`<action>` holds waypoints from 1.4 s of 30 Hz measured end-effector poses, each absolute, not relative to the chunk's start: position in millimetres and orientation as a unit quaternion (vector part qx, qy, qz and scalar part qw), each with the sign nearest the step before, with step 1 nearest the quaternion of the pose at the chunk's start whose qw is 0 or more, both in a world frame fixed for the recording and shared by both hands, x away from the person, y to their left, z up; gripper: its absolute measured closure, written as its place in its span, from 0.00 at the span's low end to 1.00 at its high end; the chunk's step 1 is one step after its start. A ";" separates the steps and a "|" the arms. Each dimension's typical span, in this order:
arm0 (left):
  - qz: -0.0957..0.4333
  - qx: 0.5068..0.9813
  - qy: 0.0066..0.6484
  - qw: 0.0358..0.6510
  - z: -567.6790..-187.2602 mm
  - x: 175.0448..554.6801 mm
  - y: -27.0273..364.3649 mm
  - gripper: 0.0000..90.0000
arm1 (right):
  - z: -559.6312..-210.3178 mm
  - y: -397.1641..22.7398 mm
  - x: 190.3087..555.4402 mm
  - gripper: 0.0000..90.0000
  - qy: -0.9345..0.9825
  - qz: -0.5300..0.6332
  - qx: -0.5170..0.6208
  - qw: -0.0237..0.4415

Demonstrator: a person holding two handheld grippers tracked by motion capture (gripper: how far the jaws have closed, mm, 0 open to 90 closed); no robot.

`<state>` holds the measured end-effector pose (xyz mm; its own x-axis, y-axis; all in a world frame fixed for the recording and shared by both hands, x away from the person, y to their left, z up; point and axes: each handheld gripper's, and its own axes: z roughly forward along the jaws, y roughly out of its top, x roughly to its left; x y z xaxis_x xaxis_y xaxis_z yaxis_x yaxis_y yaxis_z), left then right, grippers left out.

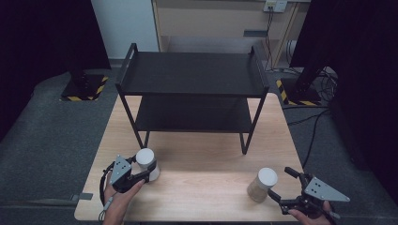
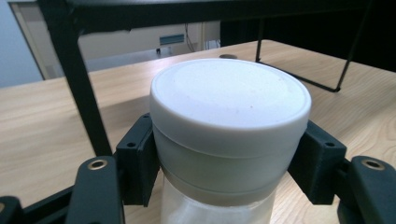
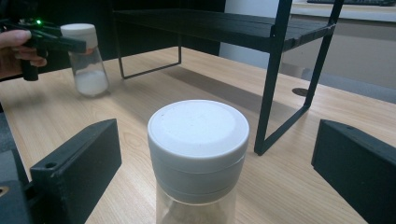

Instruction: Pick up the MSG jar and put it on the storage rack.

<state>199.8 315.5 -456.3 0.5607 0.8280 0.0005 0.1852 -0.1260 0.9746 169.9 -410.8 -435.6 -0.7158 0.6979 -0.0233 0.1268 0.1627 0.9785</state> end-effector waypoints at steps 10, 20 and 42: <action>0.296 0.690 0.327 0.573 -419.1 192.9 309.0 0.37 | -434.5 -412.5 169.2 0.02 0.720 0.583 0.285 0.247; 0.291 0.699 0.307 0.577 -384.5 192.2 312.3 0.37 | -433.9 -413.1 169.3 0.02 0.720 0.584 0.285 0.245; 0.257 0.712 0.260 0.599 -331.0 213.0 323.0 0.37 | -431.7 -414.7 169.5 0.02 0.720 0.587 0.282 0.241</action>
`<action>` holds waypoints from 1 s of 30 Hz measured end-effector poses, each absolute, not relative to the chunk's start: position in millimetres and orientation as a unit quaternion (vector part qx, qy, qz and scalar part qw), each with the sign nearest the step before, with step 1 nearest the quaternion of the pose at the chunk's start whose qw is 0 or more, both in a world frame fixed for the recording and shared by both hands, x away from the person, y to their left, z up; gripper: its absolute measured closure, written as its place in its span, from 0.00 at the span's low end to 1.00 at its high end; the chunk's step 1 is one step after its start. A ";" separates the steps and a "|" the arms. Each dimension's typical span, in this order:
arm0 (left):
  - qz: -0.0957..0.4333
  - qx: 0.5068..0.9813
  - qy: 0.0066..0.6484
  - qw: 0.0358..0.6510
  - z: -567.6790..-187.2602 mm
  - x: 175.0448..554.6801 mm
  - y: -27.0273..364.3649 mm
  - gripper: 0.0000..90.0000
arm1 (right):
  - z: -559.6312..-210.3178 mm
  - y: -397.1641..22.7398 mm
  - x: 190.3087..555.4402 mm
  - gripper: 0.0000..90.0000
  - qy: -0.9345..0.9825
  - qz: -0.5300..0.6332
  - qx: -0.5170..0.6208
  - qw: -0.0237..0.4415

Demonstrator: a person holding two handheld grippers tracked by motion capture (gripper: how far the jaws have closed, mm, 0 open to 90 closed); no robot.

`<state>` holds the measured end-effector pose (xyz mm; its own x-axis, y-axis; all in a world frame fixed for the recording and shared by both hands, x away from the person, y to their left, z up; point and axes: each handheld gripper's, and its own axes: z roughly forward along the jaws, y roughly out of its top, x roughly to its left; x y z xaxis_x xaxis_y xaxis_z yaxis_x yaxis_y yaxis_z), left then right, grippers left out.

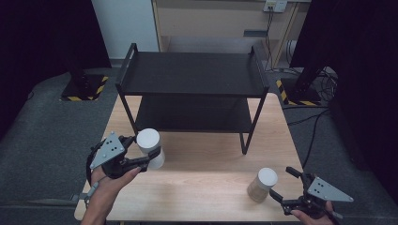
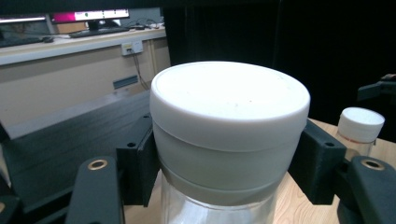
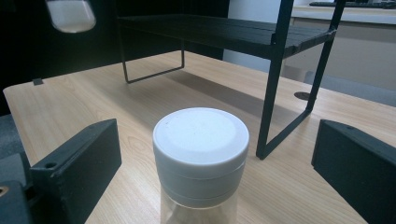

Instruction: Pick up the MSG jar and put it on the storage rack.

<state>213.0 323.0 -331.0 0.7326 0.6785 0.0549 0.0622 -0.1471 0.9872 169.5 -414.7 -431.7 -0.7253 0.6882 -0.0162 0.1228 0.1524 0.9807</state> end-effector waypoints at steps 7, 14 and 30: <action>0.248 0.710 0.247 0.611 -320.0 222.4 323.4 0.37 | -431.1 -414.5 169.7 0.02 0.721 0.587 0.282 0.239; 0.235 0.706 0.243 0.622 -310.9 232.0 323.2 0.37 | -430.8 -414.0 169.9 0.02 0.722 0.586 0.281 0.239; 0.223 0.713 0.218 0.628 -277.3 245.5 318.3 0.37 | -429.5 -416.2 168.9 0.02 0.718 0.589 0.282 0.240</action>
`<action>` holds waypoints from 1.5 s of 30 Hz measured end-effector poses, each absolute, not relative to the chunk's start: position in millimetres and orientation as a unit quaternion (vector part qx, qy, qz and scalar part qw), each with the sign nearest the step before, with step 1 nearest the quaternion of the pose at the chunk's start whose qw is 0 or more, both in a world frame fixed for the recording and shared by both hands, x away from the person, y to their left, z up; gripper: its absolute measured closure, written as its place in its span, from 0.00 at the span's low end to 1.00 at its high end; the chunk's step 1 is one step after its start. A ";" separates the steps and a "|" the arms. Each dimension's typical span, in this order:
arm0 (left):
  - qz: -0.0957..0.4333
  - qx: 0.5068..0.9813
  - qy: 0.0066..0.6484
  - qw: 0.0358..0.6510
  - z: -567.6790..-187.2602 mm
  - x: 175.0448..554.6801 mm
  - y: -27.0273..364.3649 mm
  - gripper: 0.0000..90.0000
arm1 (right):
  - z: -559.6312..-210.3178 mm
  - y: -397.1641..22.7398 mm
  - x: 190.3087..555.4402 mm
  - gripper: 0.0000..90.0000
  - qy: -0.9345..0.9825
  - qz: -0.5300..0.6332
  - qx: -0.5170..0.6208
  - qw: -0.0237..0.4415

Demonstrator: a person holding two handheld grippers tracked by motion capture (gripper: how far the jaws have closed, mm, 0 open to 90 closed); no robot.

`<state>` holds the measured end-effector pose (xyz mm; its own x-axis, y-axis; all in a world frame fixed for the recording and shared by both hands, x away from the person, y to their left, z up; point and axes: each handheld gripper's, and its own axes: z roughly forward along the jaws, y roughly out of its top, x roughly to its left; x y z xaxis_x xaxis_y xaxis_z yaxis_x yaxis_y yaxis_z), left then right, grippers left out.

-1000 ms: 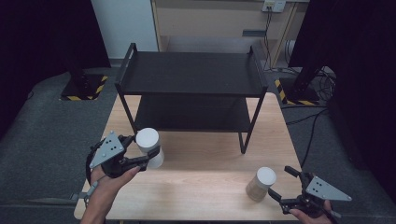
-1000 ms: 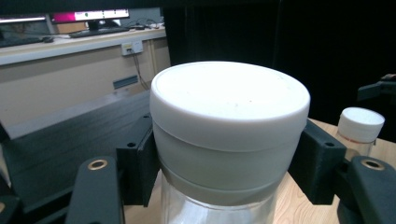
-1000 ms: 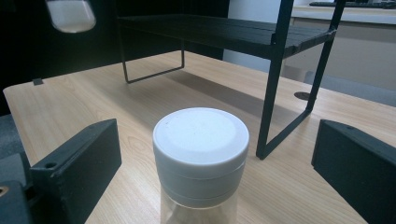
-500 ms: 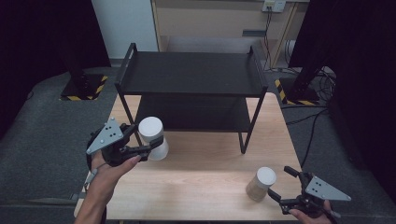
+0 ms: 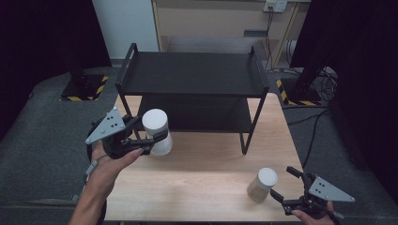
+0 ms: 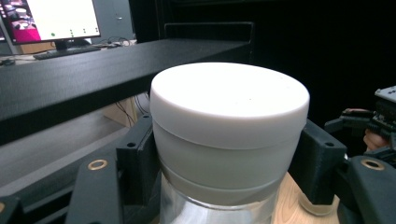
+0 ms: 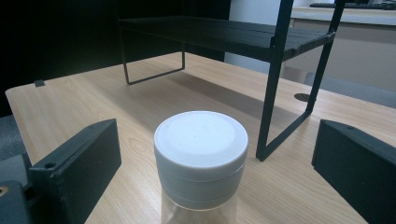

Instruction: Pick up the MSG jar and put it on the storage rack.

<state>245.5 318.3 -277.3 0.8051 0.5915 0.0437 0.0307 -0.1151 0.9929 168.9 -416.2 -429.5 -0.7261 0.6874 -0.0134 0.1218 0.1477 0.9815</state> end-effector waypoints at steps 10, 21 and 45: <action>0.217 0.715 0.203 0.633 -256.9 254.7 315.3 0.37 | -428.6 -416.9 168.4 0.02 0.717 0.590 0.281 0.242; 0.212 0.714 0.197 0.637 -238.0 263.3 315.4 0.37 | -428.1 -416.9 168.8 0.02 0.718 0.591 0.280 0.239; 0.211 0.714 0.178 0.644 -202.1 275.6 316.3 0.37 | -427.1 -416.3 168.8 0.02 0.720 0.590 0.278 0.238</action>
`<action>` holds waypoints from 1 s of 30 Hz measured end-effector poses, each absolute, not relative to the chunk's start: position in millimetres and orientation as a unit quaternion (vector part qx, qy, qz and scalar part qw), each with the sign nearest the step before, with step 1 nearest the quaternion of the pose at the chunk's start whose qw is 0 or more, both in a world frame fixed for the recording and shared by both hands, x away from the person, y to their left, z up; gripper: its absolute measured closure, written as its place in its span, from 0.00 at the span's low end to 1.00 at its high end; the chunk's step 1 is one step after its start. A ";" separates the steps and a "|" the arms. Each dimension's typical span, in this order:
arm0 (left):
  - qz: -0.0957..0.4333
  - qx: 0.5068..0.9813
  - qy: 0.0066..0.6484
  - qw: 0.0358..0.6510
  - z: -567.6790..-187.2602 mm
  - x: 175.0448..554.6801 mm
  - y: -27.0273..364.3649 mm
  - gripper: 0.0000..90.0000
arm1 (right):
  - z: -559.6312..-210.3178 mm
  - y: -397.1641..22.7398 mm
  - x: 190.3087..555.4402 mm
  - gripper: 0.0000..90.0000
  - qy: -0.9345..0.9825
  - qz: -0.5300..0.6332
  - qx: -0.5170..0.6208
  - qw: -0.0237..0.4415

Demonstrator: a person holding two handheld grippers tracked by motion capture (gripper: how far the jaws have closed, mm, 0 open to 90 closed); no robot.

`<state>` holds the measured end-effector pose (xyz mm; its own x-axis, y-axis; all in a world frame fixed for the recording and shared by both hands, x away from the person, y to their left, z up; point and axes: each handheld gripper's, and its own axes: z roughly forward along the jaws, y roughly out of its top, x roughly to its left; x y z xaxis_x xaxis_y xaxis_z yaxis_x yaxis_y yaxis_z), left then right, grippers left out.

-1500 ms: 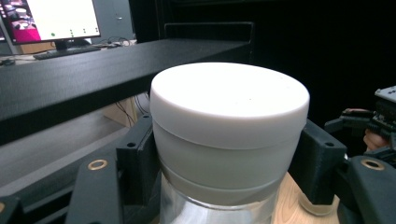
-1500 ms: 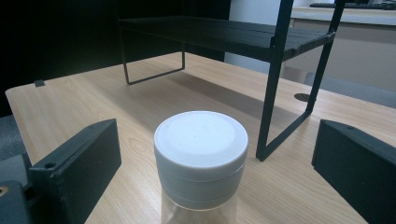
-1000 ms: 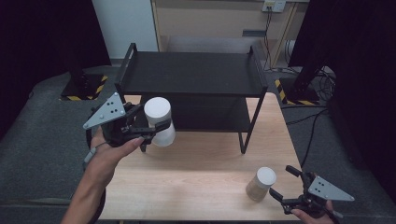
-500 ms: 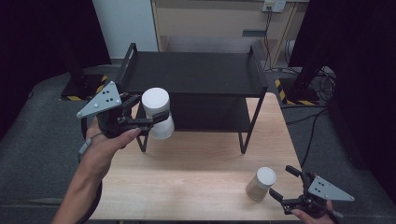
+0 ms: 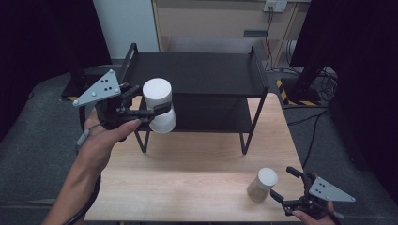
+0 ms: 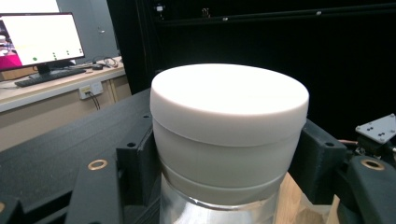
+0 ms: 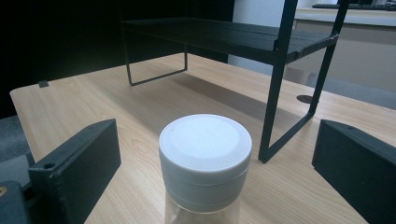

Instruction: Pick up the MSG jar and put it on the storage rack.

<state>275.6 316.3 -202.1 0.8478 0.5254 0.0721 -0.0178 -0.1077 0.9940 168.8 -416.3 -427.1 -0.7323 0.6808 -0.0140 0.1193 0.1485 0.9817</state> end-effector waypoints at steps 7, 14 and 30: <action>0.212 0.713 0.175 0.646 -192.2 281.2 312.5 0.37 | -426.7 -417.3 168.5 0.02 0.719 0.590 0.278 0.239; 0.212 0.711 0.172 0.648 -181.7 287.1 307.9 0.37 | -426.7 -417.7 168.6 0.02 0.720 0.590 0.278 0.239; 0.216 0.705 0.175 0.653 -167.4 305.2 300.8 0.37 | -427.3 -420.1 168.2 0.02 0.719 0.588 0.281 0.239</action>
